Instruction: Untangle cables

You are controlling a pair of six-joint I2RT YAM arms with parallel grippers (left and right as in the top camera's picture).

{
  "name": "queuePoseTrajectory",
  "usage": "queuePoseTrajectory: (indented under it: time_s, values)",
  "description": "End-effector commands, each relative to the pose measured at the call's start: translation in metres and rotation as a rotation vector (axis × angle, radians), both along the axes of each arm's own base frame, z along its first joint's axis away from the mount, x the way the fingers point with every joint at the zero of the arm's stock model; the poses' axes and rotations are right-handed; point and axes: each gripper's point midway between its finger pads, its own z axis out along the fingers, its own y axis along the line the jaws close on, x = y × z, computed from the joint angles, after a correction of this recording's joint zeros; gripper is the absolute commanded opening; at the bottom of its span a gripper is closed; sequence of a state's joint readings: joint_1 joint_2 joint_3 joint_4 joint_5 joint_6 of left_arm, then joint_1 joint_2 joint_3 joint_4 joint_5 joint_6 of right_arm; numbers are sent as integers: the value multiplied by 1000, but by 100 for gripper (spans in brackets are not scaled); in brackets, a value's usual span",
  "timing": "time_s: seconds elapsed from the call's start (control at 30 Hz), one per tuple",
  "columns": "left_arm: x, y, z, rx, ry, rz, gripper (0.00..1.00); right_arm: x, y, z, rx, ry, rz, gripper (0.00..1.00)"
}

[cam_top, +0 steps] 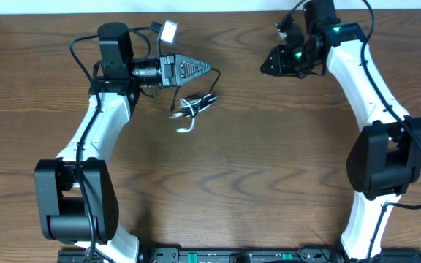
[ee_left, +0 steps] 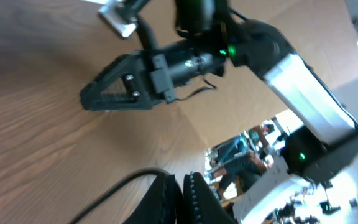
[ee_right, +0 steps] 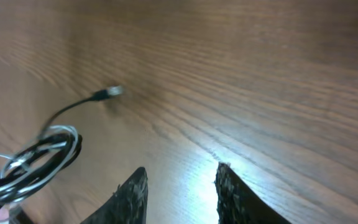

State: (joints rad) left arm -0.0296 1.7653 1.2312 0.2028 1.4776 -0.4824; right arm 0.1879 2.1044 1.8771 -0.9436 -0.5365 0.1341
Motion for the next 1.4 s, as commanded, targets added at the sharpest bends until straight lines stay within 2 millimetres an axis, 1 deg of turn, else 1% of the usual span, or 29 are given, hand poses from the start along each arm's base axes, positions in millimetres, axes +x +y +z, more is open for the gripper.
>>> queuePoseTrajectory:
  time_s: [0.0,0.03,0.07,0.13,0.27,0.33,0.37,0.43,0.47,0.53,0.57,0.63,0.7,0.8,0.9,0.93,1.03,1.07,1.13,1.17,1.23,1.3,1.33,1.37]
  values:
    - [17,7,-6,67,24,129,16,-4,19,10,-18,-11,-30,32]
    - [18,7,-9,76,35,139,15,-4,23,10,-26,-19,-26,32]
    - [18,7,-11,81,45,146,8,-4,27,10,-35,-22,-35,33]
    - [18,7,-10,80,50,146,8,-4,34,9,-41,-25,-35,34]
    - [19,8,-10,74,74,150,7,-5,35,7,-64,-24,-45,37]
    - [23,12,-12,82,75,175,8,-6,35,6,-66,-27,-39,38]
    - [28,19,-14,92,77,208,7,-6,36,7,-65,-28,-38,39]
    - [40,35,-25,133,118,303,8,-6,42,8,-67,-46,-14,40]
    - [47,47,-34,166,143,364,12,-8,48,8,-72,-69,21,43]
    - [56,74,-56,259,173,480,16,-9,56,6,-105,-94,44,47]
    - [57,85,-65,301,185,515,17,-10,58,5,-116,-101,51,49]
    - [54,110,-90,416,224,585,17,-12,69,5,-118,-129,100,54]
    - [47,128,-106,500,231,601,17,-15,82,5,-110,-159,158,57]
    - [36,137,-114,555,209,568,17,-22,106,-1,-104,-220,292,65]
    - [32,142,-118,564,227,566,17,-36,132,-21,-119,-265,460,70]
    - [31,142,-118,564,233,566,21,-42,140,-29,-126,-276,516,72]
    - [29,143,-120,565,245,565,22,-61,163,-58,-166,-313,702,75]
    - [28,143,-120,565,251,563,23,-66,165,-68,-197,-327,759,77]
    - [27,142,-121,566,257,561,23,-70,166,-80,-243,-344,825,79]
    - [27,142,-121,567,260,560,23,-73,165,-90,-291,-354,876,80]
    - [27,142,-121,568,256,559,24,-71,159,-108,-388,-360,915,82]
    - [27,142,-121,570,253,558,24,-70,155,-122,-449,-360,951,82]
    - [27,142,-121,570,253,558,24,-71,153,-134,-482,-354,977,80]
    - [27,142,-121,569,253,558,24,-70,151,-141,-518,-350,983,78]
